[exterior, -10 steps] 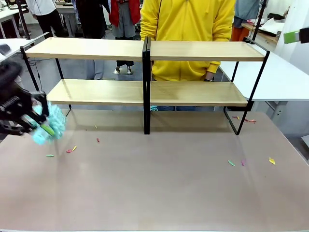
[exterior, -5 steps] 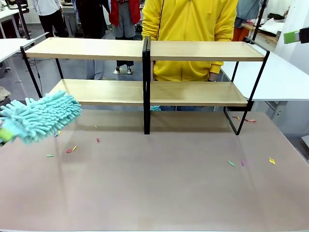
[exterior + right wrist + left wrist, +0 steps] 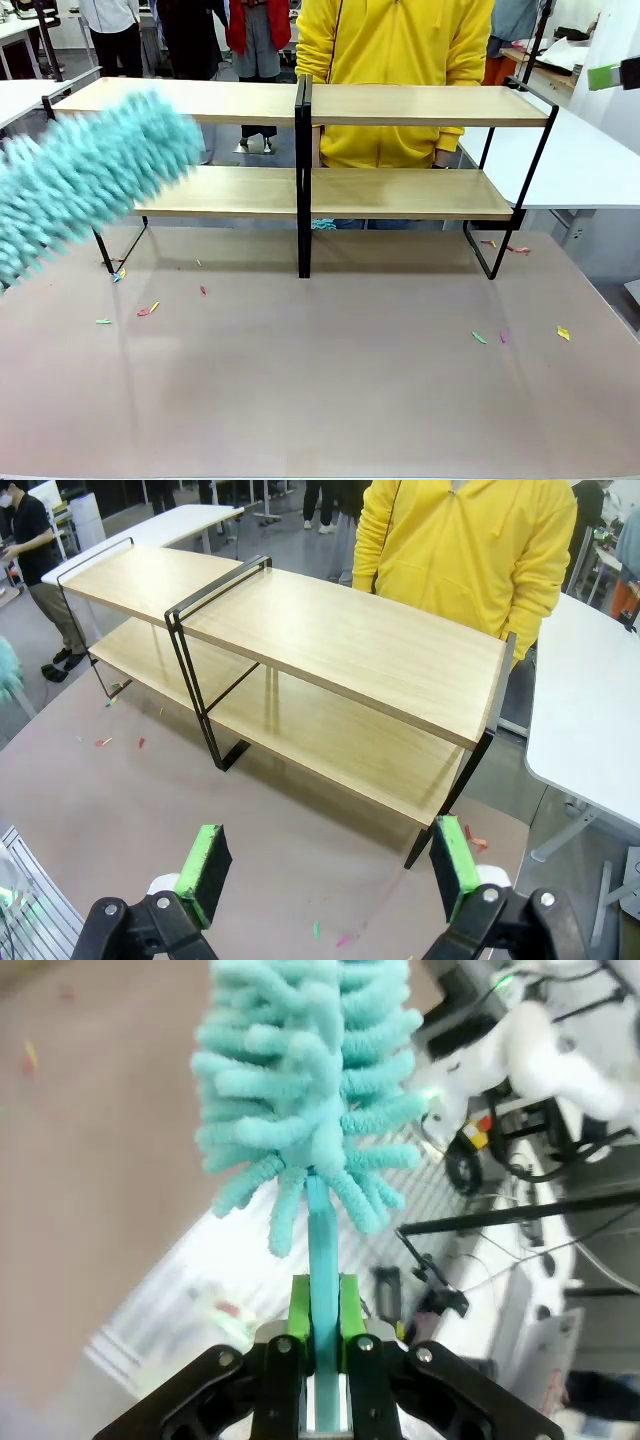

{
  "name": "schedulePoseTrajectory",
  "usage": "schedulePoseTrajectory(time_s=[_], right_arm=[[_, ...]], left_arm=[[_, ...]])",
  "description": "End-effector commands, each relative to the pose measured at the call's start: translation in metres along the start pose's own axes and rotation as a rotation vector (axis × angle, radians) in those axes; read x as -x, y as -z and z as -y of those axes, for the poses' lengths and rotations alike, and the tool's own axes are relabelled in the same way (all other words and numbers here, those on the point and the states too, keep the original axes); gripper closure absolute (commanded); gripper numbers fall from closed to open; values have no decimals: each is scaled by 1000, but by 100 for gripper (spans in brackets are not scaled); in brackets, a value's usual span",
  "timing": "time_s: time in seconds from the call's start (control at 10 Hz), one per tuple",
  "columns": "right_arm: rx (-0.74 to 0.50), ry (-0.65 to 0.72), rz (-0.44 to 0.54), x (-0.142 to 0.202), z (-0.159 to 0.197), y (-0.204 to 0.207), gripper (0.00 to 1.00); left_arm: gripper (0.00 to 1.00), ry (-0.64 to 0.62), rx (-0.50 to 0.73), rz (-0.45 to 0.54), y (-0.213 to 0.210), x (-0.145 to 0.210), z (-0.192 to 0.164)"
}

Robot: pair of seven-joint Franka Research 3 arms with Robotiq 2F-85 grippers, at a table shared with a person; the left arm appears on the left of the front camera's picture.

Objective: Clean the shelves.
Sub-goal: Clean another randomly selected level of the Shelf with the Duster.

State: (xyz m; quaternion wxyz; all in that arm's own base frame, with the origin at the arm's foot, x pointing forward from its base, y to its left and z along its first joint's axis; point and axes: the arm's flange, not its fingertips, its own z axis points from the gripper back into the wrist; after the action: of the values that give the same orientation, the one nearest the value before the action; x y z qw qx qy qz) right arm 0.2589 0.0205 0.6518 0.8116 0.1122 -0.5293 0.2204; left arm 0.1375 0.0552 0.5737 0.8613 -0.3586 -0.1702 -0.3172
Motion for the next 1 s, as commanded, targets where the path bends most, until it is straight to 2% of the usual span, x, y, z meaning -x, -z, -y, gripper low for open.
schedulePoseTrajectory(time_s=[0.0,0.2,0.3,0.4,0.7,0.8,0.9], right_arm=[[-7,4,6,1,1,1,0],[-7,4,6,1,1,1,0],[-7,4,6,1,1,1,0],[-7,4,6,1,1,1,0],[-7,4,6,1,1,1,0],[-7,4,6,1,1,1,0],[-7,4,6,1,1,1,0]], left_arm=[[88,146,82,147,27,18,-33],[88,91,136,108,17,-10,-50],[88,-42,130,112,22,-21,-51],[88,106,68,134,-13,0,-38],[88,106,68,134,-13,0,-38],[88,65,79,120,-9,-4,-47],[88,-37,-15,22,25,-23,-43]])
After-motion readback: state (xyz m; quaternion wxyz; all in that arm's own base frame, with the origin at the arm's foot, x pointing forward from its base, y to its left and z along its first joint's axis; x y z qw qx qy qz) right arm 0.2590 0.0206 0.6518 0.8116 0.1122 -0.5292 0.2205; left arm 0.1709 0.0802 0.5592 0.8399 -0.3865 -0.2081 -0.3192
